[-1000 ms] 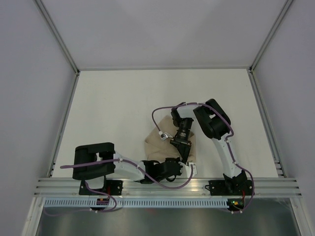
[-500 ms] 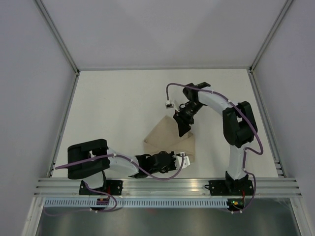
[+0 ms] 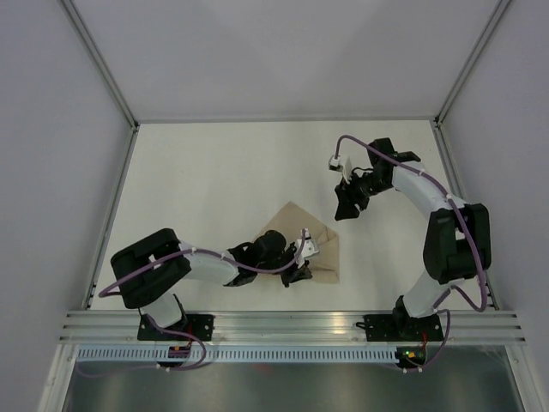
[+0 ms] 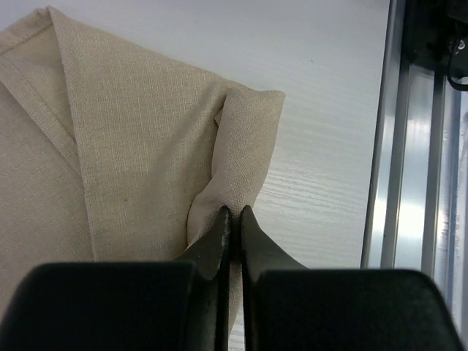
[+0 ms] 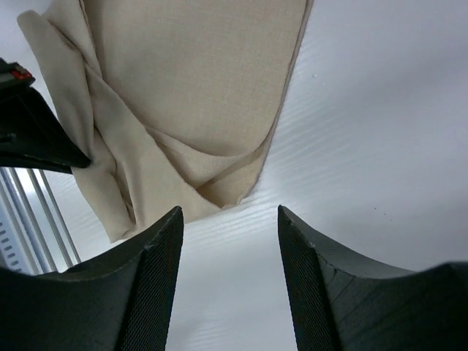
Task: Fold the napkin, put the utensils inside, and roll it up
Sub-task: Roll the napkin at the center of the board.
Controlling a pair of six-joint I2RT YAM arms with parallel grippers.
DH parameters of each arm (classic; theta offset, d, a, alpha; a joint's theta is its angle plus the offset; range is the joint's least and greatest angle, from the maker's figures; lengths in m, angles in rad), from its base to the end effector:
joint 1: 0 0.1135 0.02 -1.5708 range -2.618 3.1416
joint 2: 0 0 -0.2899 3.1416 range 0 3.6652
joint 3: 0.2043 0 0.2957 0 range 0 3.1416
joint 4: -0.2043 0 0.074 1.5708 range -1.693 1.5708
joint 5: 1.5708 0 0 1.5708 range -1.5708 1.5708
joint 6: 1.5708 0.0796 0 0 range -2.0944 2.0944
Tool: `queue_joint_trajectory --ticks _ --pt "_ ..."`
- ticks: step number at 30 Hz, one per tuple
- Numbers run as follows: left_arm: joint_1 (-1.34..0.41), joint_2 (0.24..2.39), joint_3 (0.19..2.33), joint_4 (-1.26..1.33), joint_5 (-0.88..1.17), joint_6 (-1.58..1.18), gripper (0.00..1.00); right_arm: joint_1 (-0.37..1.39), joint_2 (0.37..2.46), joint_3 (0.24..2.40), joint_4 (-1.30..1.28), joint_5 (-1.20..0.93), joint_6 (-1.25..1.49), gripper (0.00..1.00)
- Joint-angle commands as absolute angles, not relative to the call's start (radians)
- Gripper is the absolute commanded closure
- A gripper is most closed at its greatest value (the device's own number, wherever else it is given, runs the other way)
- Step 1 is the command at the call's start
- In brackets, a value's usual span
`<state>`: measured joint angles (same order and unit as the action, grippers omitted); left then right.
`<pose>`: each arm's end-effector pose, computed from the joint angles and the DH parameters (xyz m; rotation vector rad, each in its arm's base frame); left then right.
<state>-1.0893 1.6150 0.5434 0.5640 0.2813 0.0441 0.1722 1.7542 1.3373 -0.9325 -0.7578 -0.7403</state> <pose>0.1451 -0.3254 0.1045 1.3265 1.7457 -0.9094 0.3757 0.1209 0.2075 -1.2387 2.2650 0.9053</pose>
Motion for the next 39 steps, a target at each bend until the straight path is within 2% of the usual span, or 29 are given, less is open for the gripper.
queue_joint_trajectory --ticks 1,11,18,32,36,39 --pt "-1.010 1.669 0.601 0.393 0.579 -0.084 0.98 0.175 1.597 1.200 -0.777 -0.772 -0.798 0.39" --pt "-0.862 1.866 0.804 0.229 0.908 -0.257 0.98 0.233 1.249 0.944 -0.741 -0.769 -0.959 0.37" --pt "-0.790 1.940 0.834 0.282 1.009 -0.362 0.98 0.489 1.010 0.721 -0.634 -0.612 -0.887 0.35" --pt "-0.738 2.072 0.887 0.342 1.109 -0.482 0.98 0.822 1.031 0.578 -0.463 -0.345 -0.778 0.35" --pt "-0.729 2.089 0.896 0.344 1.120 -0.495 0.98 0.906 1.092 0.545 -0.398 -0.262 -0.764 0.39" --pt "-0.724 2.098 0.896 0.345 1.123 -0.497 0.98 0.974 1.132 0.523 -0.345 -0.203 -0.743 0.45"
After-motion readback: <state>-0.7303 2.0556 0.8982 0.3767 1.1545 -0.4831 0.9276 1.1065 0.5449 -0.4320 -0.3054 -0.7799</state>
